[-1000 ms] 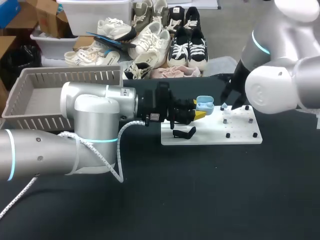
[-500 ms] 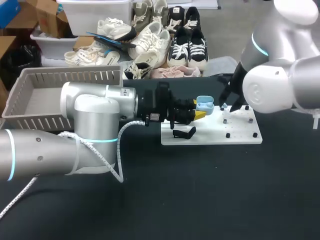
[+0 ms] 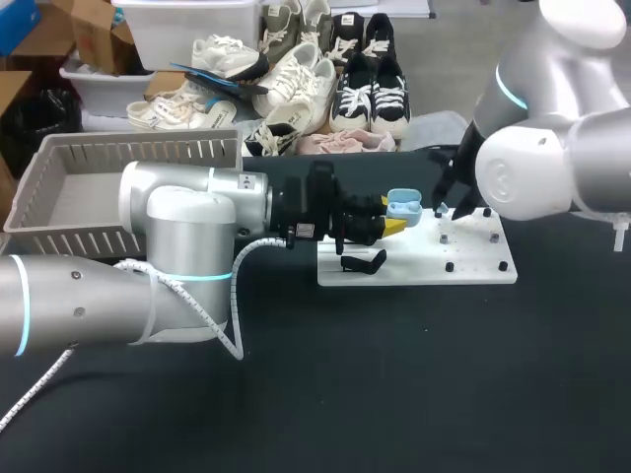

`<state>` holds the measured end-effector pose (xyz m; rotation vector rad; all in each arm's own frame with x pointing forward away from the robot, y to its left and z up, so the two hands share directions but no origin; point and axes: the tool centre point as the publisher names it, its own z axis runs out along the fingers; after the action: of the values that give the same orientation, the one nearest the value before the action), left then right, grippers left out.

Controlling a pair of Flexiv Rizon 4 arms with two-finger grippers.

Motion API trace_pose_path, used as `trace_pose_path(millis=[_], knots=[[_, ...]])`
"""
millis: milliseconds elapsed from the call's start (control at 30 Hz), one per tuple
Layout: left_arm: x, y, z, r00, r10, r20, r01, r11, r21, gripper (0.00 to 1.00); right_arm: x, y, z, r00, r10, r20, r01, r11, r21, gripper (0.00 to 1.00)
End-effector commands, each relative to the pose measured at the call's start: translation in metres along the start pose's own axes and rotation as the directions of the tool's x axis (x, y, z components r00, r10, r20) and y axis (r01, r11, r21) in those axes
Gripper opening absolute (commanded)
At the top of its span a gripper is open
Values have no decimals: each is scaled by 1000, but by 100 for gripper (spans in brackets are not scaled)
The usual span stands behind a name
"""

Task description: Pick up each earbud case from the left stands, insert the matching earbuds, close the lid, and place the case in the box.

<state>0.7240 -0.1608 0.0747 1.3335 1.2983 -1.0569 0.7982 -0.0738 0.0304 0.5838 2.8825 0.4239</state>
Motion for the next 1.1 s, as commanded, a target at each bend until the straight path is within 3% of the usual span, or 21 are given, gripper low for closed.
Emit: trace_pose_path(millis=[33, 400, 433, 467, 633, 733, 1100], knots=[[1, 0, 0, 1000, 1, 2, -1, 1000, 0, 0, -3, 3, 3, 1000, 1, -7, -1, 1000, 0, 29], [1, 0, 0, 1000, 1, 2, -1, 1000, 0, 0, -2, 1, 6, 1000, 7, -17, -7, 1000, 1, 27], [1, 0, 0, 1000, 1, 2, -1, 1000, 0, 0, -2, 1, 6, 1000, 7, -18, -7, 1000, 2, 25], [1, 0, 0, 1000, 1, 2, -1, 1000, 0, 0, -1, 1, 6, 1000, 8, -19, -8, 1000, 2, 16], [1, 0, 0, 1000, 1, 2, -1, 1000, 0, 0, -1, 2, 8, 1000, 7, -21, -7, 1000, 2, 11], [1, 0, 0, 1000, 1, 2, -1, 1000, 0, 0, -2, 2, 8, 1000, 8, -23, -8, 1000, 3, 0], [1, 0, 0, 1000, 1, 2, -1, 1000, 0, 0, 3, 2, -9, 1000, 0, 0, 0, 1000, 7, 0]])
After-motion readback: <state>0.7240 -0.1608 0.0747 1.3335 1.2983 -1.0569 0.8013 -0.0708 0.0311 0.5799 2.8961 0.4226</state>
